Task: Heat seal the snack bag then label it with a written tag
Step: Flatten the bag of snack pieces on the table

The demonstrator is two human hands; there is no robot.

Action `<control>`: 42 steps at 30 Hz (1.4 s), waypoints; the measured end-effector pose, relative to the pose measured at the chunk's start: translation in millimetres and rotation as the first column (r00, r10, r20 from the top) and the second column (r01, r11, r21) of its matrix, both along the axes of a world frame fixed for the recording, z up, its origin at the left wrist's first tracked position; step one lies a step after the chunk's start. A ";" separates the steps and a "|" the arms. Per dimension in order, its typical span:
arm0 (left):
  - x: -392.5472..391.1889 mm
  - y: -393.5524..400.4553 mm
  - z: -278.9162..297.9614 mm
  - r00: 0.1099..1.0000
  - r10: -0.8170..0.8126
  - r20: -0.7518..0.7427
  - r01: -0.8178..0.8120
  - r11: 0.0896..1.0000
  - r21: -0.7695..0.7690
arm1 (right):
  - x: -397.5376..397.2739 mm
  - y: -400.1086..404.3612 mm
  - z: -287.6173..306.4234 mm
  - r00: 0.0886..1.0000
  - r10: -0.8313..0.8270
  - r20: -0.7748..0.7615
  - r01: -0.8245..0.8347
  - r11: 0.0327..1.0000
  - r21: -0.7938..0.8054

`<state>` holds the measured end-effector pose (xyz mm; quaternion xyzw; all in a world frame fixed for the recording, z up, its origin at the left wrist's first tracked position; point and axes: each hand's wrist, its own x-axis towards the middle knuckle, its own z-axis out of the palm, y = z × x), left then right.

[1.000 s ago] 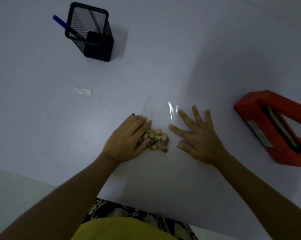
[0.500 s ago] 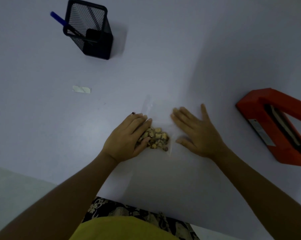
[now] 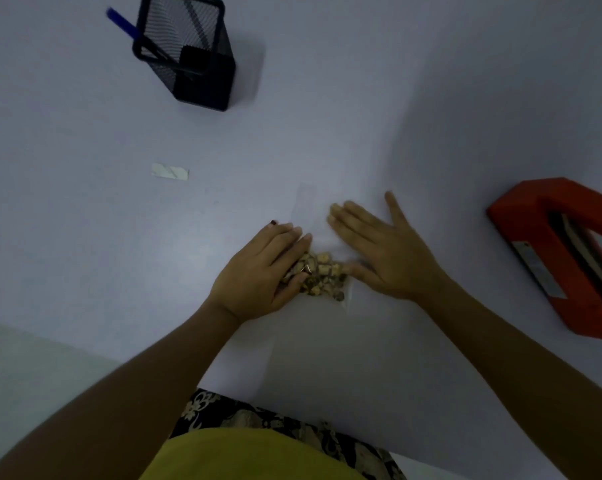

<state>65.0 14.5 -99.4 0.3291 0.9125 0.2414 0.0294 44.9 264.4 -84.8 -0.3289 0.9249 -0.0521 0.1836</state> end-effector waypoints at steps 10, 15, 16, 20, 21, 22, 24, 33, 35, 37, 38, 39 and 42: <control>-0.1 1.5 0.0 1.000 0.000 0.007 0.000 1.000 0.010 | -19.5 -38.6 1.8 0.998 -0.026 -0.054 0.019 0.993 -0.119; 0.4 1.4 -1.1 1.000 0.004 0.015 -0.004 1.000 -0.008 | -53.8 -30.7 2.0 0.942 -0.327 -0.071 0.324 0.945 -0.043; 0.3 1.4 -1.0 1.000 0.005 0.015 -0.005 1.000 -0.006 | -55.5 -31.0 3.9 0.905 -0.421 -0.061 0.417 0.906 -0.068; 0.6 2.1 0.1 1.000 0.006 0.024 -0.005 1.000 -0.021 | -32.3 -47.2 10.8 0.855 -0.517 -0.028 0.514 0.854 -0.079; 0.7 2.1 0.3 1.000 0.006 0.027 -0.006 1.000 -0.024 | -21.6 -49.9 10.5 0.851 -0.526 -0.010 0.524 0.849 -0.065; 0.7 1.8 0.5 1.000 0.009 0.028 -0.008 1.000 -0.025 | -11.3 -50.3 9.0 0.837 -0.548 0.007 0.547 0.835 -0.056; 0.7 1.5 0.5 1.000 0.014 0.025 -0.014 1.000 -0.025 | 5.0 -43.8 5.7 0.776 -0.629 0.047 0.631 0.774 -0.062; 4.6 1.9 -3.0 1.000 0.021 -0.016 -0.021 1.000 0.015 | 36.7 -27.8 16.2 0.387 -0.915 0.111 0.898 0.346 -0.273; 4.8 1.1 -3.5 1.000 0.021 -0.022 -0.021 0.999 0.028 | 39.1 -37.5 19.1 0.291 -0.935 0.206 0.927 0.222 -0.302; 4.0 -0.4 -4.1 0.999 0.027 -0.025 -0.026 0.999 0.037 | 37.0 -43.0 21.1 0.185 -0.925 0.333 0.954 0.088 -0.286; 3.4 -1.1 -3.9 0.999 0.027 -0.021 -0.026 0.999 0.037 | 35.1 -43.8 21.4 0.143 -0.917 0.373 0.958 0.034 -0.285; 2.5 -1.7 -3.2 1.000 0.028 -0.013 -0.027 0.999 0.039 | 32.8 -44.3 22.0 0.109 -0.911 0.398 0.959 -0.009 -0.282; 0.2 -3.0 -0.5 0.999 0.030 0.035 -0.032 0.998 0.062 | 27.9 -46.3 22.5 0.024 -0.907 0.421 0.964 -0.090 -0.249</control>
